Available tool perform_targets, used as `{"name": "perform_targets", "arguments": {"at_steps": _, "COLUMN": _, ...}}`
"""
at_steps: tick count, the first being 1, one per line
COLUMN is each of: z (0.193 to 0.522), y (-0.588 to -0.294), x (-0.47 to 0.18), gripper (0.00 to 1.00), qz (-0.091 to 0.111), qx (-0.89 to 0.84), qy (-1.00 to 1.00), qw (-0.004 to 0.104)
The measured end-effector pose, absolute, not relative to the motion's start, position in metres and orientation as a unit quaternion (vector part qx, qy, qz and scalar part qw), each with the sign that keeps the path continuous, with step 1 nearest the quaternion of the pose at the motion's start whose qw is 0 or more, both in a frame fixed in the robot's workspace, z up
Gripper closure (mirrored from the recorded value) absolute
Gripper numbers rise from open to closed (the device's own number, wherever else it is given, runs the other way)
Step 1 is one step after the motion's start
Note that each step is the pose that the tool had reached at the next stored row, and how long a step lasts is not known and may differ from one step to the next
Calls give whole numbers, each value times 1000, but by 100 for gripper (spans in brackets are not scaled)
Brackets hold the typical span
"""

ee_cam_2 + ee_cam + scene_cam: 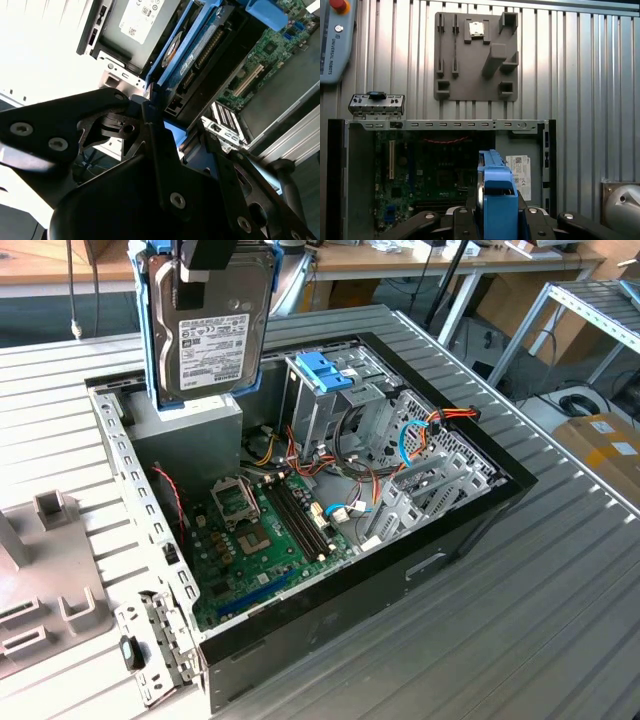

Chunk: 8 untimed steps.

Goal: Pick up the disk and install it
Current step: 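Pick up the disk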

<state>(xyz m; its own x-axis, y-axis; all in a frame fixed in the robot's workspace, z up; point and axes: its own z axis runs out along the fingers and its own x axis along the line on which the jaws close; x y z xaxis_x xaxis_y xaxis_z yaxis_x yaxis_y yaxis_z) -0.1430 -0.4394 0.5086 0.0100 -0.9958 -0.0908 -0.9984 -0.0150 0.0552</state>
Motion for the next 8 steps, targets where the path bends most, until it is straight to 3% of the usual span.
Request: {"name": "perform_targets", "arguments": {"at_steps": 8, "z": 506, "y": -441, "x": -134, "gripper": 63, "qz": 51, "qx": -711, "qy": 702, "qw": 12}}
